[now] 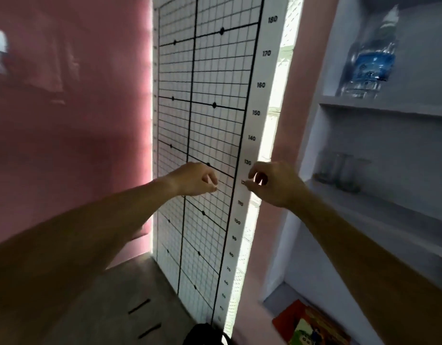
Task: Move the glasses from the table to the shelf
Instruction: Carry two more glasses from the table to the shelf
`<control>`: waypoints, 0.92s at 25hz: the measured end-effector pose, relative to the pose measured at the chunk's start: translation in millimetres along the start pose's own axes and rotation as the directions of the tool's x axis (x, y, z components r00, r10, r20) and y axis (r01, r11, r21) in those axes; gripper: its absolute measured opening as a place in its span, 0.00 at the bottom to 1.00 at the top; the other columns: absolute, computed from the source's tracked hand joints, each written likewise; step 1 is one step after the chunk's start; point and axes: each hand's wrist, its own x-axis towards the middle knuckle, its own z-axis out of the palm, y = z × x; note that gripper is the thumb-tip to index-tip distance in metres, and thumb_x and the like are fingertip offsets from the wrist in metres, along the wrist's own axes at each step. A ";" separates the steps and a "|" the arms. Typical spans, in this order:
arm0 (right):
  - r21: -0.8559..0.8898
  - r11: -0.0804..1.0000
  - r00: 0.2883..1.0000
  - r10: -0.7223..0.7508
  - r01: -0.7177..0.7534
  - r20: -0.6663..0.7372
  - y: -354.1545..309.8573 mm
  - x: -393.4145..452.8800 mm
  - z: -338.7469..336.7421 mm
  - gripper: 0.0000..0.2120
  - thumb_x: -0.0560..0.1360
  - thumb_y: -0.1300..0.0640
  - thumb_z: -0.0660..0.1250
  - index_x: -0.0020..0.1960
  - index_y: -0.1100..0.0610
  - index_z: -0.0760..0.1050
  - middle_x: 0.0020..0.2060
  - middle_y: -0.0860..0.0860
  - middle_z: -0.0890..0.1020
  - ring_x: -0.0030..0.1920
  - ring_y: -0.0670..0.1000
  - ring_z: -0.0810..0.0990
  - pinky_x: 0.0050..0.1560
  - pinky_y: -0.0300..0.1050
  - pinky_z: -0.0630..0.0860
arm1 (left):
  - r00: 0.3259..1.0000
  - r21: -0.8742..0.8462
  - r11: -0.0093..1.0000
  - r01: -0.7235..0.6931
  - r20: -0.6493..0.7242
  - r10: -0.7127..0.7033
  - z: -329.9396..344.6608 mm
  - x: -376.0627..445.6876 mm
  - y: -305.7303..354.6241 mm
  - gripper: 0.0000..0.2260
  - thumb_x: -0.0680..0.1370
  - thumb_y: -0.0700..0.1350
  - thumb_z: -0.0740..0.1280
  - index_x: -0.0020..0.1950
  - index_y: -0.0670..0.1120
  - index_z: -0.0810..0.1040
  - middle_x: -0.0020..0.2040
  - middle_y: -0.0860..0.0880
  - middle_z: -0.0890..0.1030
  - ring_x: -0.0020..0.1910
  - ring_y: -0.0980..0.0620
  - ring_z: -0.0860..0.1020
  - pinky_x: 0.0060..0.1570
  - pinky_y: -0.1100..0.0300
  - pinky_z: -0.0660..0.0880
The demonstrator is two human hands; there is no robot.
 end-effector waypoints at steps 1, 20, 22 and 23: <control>0.054 0.998 0.999 -0.013 0.010 0.048 -26.7 13.5 16.5 0.11 0.73 0.46 0.73 0.51 0.49 0.78 0.39 0.45 0.82 0.39 0.46 0.81 0.40 0.42 0.78 | 0.998 0.010 0.999 0.049 -0.029 -0.049 -17.1 -20.2 -19.6 0.08 0.74 0.54 0.72 0.52 0.56 0.81 0.45 0.57 0.80 0.45 0.59 0.78 0.41 0.61 0.72; 0.574 0.735 0.744 -0.598 0.361 0.298 -662.2 111.8 276.3 0.06 0.71 0.48 0.73 0.43 0.46 0.77 0.37 0.42 0.79 0.37 0.44 0.78 0.35 0.38 0.71 | 0.604 0.047 0.627 0.778 -0.332 -0.724 -289.3 -590.5 -321.3 0.06 0.75 0.53 0.72 0.50 0.56 0.81 0.45 0.59 0.81 0.45 0.60 0.79 0.45 0.64 0.73; 0.599 0.695 0.710 -0.647 0.398 0.278 -714.8 114.1 288.6 0.06 0.71 0.47 0.73 0.41 0.43 0.75 0.38 0.42 0.80 0.38 0.43 0.79 0.35 0.39 0.71 | 0.551 0.028 0.584 0.811 -0.373 -0.746 -306.2 -635.1 -331.3 0.03 0.74 0.51 0.72 0.46 0.58 0.80 0.41 0.62 0.79 0.43 0.61 0.79 0.41 0.67 0.71; 0.611 0.671 0.690 -0.674 0.420 0.266 -740.8 115.5 294.8 0.07 0.70 0.46 0.73 0.41 0.43 0.75 0.38 0.43 0.80 0.38 0.42 0.78 0.34 0.37 0.69 | 0.514 0.019 0.551 0.834 -0.392 -0.763 -314.3 -656.5 -336.7 0.03 0.75 0.51 0.72 0.46 0.58 0.80 0.41 0.61 0.80 0.44 0.60 0.79 0.41 0.66 0.71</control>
